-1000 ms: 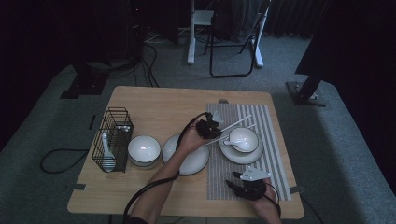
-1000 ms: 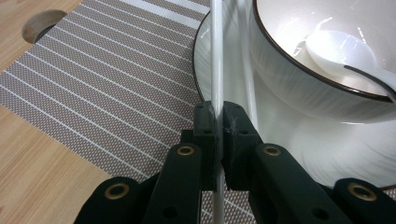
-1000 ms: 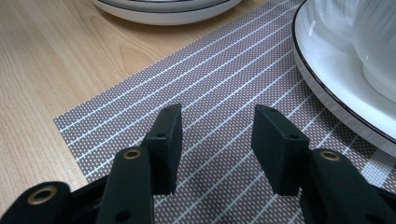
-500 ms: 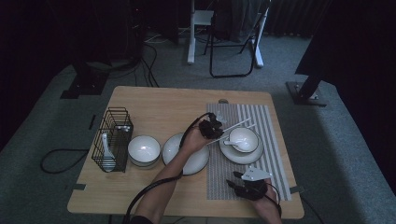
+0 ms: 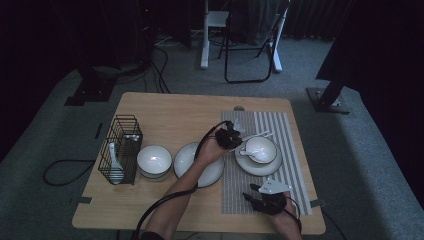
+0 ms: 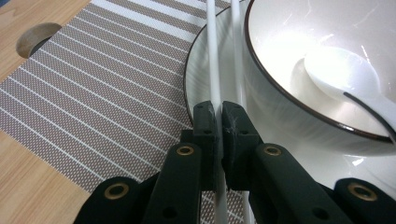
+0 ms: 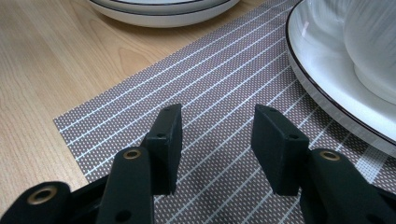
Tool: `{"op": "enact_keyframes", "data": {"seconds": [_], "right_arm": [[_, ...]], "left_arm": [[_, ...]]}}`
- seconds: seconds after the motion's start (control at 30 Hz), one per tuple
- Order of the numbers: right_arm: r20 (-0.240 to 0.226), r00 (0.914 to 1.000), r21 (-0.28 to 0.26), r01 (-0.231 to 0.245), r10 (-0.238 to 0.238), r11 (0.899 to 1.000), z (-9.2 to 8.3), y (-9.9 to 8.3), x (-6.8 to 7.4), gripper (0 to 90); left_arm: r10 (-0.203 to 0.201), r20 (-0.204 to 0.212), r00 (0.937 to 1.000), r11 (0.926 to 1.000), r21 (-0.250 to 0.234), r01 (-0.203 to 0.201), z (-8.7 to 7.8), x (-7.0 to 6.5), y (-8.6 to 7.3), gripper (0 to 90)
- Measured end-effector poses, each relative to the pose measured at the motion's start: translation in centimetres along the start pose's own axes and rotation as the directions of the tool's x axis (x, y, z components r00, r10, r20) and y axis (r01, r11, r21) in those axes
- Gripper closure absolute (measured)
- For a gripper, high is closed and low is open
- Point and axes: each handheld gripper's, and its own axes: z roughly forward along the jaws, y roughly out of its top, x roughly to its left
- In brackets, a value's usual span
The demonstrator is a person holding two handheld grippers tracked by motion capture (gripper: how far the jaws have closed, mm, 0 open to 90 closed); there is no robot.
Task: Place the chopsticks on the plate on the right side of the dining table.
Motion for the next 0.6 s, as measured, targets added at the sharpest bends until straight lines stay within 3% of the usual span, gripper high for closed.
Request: {"op": "enact_keyframes", "data": {"seconds": [0.37, 0.6], "right_arm": [[0.001, 1.0, -0.003, -0.003, 0.003, 1.0, -0.11, -0.06, -0.06, 53.2], [0.0, 1.0, 0.0, -0.003, 0.003, 1.0, -0.09, -0.07, -0.03, 53.2]], "left_arm": [[0.002, 0.017, 0.9998, 1.0, -0.008, -0.001, 0.52, -0.25, 0.36, 85.4], [-0.023, 0.041, 0.9989, 0.9996, -0.018, 0.023, 0.49, 0.06, 0.16, 85.1]]}}
